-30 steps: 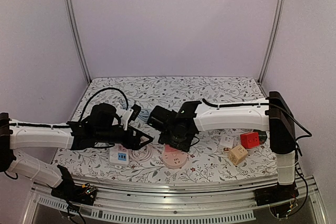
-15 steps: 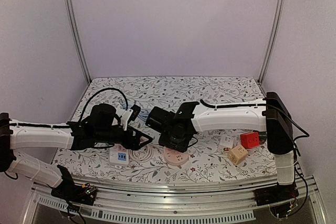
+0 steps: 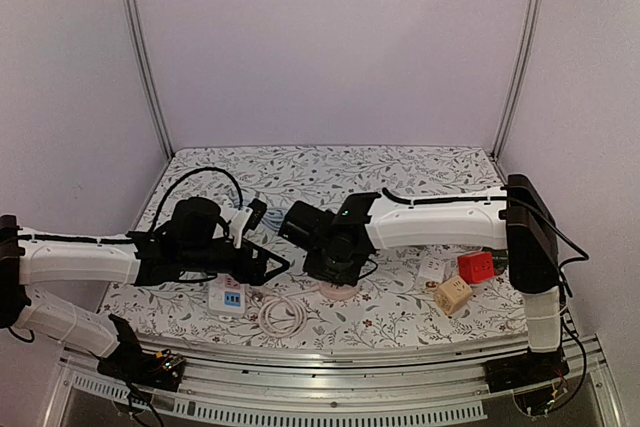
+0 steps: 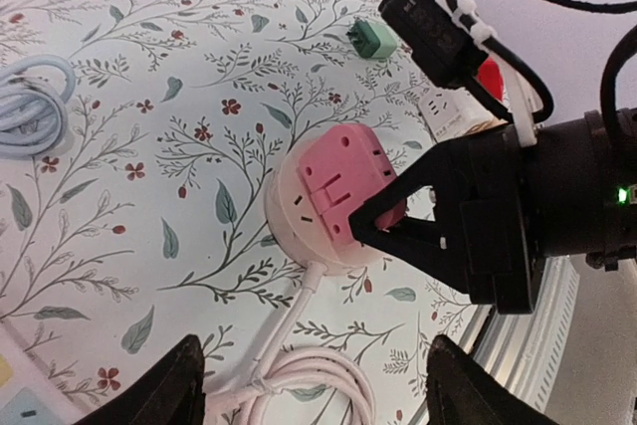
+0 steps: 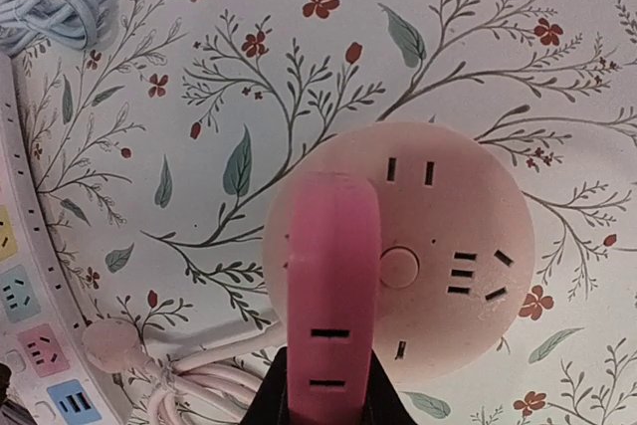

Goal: Pull the plug off the socket

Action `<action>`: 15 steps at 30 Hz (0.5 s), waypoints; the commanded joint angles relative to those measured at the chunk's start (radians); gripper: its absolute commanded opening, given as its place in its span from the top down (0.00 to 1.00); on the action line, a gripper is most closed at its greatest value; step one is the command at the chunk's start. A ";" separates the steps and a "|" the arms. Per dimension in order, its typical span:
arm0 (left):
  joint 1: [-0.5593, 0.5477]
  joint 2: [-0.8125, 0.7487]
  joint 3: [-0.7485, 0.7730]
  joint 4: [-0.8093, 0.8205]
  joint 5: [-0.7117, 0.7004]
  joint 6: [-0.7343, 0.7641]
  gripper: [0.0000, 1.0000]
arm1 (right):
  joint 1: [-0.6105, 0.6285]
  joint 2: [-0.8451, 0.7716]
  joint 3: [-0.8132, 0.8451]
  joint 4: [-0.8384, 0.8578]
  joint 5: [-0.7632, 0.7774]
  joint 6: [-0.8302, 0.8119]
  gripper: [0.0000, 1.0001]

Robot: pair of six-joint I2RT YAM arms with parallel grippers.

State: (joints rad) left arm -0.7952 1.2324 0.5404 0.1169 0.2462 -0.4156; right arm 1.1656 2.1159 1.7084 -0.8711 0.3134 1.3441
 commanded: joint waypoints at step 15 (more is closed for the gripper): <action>0.025 0.014 0.023 0.018 0.011 -0.020 0.25 | -0.096 -0.040 -0.040 -0.098 -0.087 -0.616 0.82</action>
State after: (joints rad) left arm -0.7876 1.2346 0.5434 0.1181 0.2497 -0.4210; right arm 1.0916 2.0941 1.6901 -0.8890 0.2531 0.8864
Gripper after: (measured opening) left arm 0.754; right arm 0.161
